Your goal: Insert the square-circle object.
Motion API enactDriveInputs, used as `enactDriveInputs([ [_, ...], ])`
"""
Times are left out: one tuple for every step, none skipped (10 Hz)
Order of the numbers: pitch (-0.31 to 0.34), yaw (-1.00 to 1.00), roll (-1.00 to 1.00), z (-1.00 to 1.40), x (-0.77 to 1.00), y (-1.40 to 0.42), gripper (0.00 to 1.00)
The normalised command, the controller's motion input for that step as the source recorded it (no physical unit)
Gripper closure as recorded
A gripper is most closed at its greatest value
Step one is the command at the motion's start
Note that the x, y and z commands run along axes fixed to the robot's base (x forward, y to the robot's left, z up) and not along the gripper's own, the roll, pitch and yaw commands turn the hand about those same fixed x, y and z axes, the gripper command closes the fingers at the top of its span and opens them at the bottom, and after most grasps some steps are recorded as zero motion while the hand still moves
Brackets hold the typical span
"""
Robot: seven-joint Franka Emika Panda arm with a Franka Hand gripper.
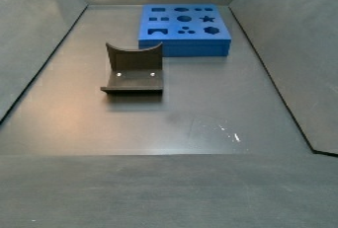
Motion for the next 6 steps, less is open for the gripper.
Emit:
enactDriveInputs([
  [0.000, 0.03, 0.00, -1.00, -0.42, -0.31, 1.00],
  [0.000, 0.05, 0.00, -1.00, -0.41, -0.34, 1.00],
  [0.029, 0.07, -0.06, -1.00, -0.45, -0.44, 1.00],
  [0.111, 0.00, -0.18, -0.66, -0.45, -0.55, 1.00],
  [0.104, 0.01, -0.22, -0.61, -0.40, -0.52, 1.00],
  [0.007, 0.06, -0.08, -0.95, -0.28, -0.37, 1.00],
])
